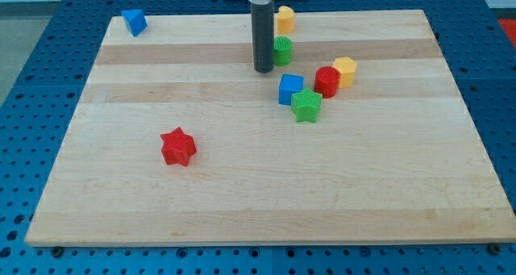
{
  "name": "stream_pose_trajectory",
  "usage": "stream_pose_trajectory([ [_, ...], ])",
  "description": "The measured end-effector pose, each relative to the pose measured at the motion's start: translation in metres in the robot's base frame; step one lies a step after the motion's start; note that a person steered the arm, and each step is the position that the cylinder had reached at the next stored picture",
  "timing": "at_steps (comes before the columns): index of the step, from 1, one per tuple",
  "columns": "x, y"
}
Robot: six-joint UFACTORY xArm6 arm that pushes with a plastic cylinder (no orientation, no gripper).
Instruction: Move the green circle towards the top right corner
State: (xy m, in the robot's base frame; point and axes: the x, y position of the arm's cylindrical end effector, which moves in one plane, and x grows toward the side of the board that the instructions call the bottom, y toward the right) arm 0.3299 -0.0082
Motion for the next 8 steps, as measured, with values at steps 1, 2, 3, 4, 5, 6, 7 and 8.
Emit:
stream_pose_trajectory([
  [1,-0.005,0.038],
  [2,-0.018,0.065],
  [3,-0.019,0.023],
  [4,-0.024,-0.01],
  [5,-0.042,0.005],
  [6,-0.043,0.046],
  [7,-0.049,0.076],
  [8,-0.068,0.084],
])
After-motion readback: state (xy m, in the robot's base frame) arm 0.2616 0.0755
